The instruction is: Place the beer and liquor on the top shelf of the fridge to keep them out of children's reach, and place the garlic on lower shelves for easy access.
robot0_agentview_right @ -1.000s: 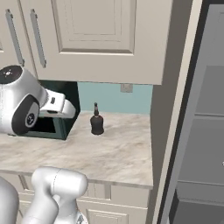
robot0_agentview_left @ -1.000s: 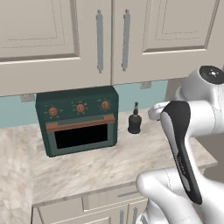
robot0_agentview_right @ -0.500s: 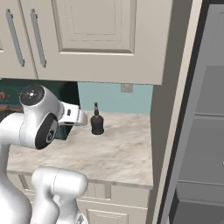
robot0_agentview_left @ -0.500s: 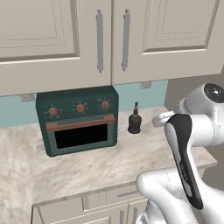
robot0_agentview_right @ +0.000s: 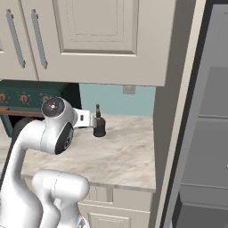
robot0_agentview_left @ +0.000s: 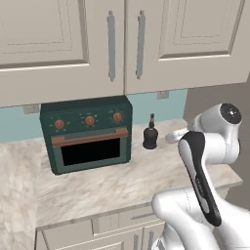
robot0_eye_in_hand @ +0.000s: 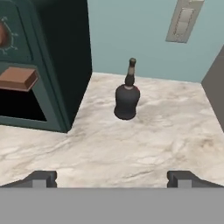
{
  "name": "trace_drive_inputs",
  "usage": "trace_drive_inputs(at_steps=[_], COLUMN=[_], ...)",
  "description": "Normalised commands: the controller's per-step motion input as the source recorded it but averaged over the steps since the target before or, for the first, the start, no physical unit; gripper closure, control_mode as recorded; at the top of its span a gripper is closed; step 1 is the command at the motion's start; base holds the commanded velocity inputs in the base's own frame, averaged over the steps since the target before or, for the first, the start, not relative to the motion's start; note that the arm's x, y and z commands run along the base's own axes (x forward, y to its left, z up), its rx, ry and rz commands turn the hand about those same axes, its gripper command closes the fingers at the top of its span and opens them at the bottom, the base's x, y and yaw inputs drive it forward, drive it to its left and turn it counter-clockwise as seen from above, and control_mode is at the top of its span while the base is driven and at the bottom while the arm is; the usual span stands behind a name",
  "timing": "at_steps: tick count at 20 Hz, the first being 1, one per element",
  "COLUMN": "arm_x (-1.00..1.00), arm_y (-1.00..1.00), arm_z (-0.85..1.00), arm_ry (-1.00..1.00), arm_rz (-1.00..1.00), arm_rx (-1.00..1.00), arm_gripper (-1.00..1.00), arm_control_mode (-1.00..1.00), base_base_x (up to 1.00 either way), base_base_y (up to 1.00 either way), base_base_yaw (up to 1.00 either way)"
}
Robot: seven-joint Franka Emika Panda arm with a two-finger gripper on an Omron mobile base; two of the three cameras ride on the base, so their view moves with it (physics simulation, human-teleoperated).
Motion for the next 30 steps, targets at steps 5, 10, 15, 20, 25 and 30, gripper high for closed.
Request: trace_drive_inputs(at_steps=[5, 10, 15, 20, 25, 30], arm_x=[0.62, 0.53, 0.37, 0.34, 0.29, 0.23], arm_y=[0.0, -0.02, -0.01, 0.0, 0.0, 0.0], arm_z=[-0.07, 0.0, -0.06, -0.2, -0.26, -0.31], arm_ry=[0.0, 0.0, 0.0, 0.03, 0.0, 0.0], arm_rz=[0.07, 0.01, 0.0, 0.0, 0.0, 0.0], arm_rx=[0.01, 0.01, 0.0, 0.0, 0.01, 0.04], arm_gripper=[-1.0, -1.0, -1.0, -1.0, -1.0, -1.0], arm_control_mode=[-1.0, -1.0, -1.0, -1.0, -1.0, -1.0], base_base_x=[0.0, 0.0, 0.0, 0.0, 0.0, 0.0], base_base_y=[0.0, 0.0, 0.0, 0.0, 0.0, 0.0], base_base_yaw=[0.0, 0.0, 0.0, 0.0, 0.0, 0.0])
